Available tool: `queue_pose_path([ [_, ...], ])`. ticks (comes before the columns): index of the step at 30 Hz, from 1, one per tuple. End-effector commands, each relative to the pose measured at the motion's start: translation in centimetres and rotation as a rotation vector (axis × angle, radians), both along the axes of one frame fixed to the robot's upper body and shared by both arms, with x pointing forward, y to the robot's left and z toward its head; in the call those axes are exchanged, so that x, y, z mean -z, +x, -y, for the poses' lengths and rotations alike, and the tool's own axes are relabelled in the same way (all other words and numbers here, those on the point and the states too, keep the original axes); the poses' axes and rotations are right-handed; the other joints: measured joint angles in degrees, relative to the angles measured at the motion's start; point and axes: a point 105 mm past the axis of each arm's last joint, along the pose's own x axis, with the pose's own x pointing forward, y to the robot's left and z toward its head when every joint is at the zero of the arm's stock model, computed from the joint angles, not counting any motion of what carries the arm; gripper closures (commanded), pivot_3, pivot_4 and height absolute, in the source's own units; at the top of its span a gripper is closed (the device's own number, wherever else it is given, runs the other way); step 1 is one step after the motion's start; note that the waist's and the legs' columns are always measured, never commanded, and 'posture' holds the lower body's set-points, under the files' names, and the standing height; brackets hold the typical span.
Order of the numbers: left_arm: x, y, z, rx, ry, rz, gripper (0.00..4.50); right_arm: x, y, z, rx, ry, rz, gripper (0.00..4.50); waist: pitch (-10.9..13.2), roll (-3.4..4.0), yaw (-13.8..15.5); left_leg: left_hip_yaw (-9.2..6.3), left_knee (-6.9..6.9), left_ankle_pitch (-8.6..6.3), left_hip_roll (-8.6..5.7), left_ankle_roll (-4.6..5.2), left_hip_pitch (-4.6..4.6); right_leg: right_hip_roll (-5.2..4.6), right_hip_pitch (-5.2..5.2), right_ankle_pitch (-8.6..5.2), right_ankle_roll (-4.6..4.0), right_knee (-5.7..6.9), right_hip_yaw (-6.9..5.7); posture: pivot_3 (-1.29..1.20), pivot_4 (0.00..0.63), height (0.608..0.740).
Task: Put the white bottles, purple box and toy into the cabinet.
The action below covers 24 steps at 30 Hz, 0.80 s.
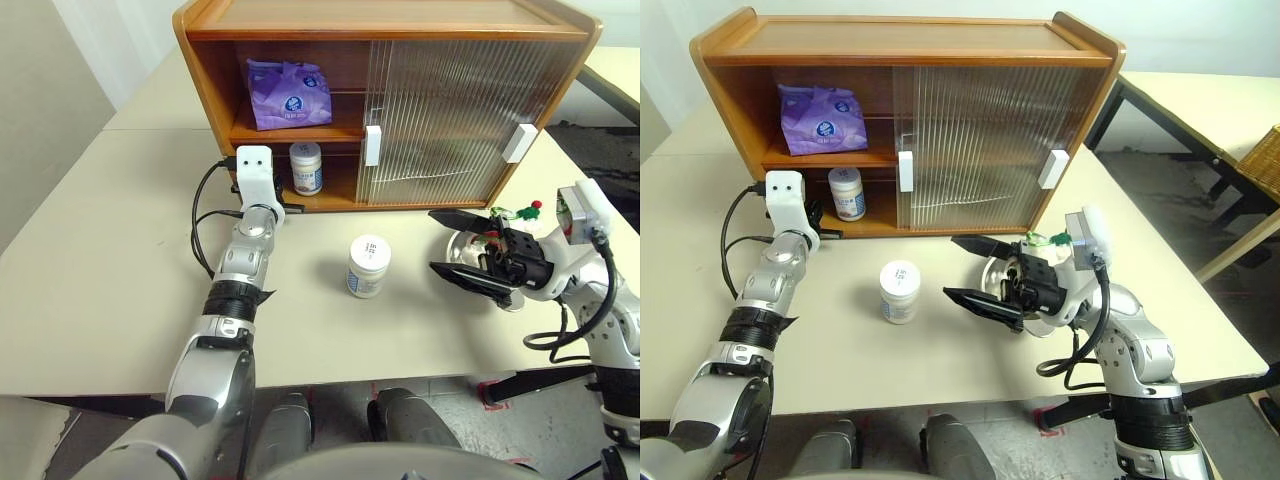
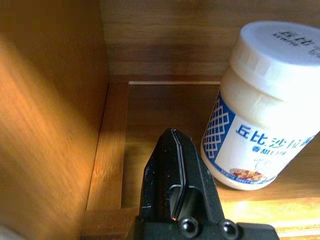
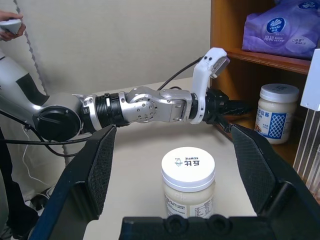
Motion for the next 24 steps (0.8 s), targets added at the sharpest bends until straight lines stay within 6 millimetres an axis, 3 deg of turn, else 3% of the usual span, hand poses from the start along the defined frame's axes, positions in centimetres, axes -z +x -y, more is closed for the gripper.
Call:
queue_pose_path([
  [1,-0.1,0.5,0.3,0.011,0.017,0.001,4.47,-0.1,-0.1,0.0,0.005,-0.016,0.017,0.0,0.0,0.0,0.01,0.0,0.0,0.0,0.0,0.0,0.0,0.0,0.0,-0.01,0.03,0.0,0.0,-0.18,0.047,0.74],
  [24,0.3,1.2,3.6,0.162,0.007,-0.023,4.47,-0.3,-0.2,0.3,0.022,-0.024,0.024,0.0,0.01,0.01,-0.05,-0.22,0.03,0.33,-0.28,0.3,-0.06,0.0,0.21,0.13,0.04,-0.02,0.08,-0.2,0.038,0.74],
])
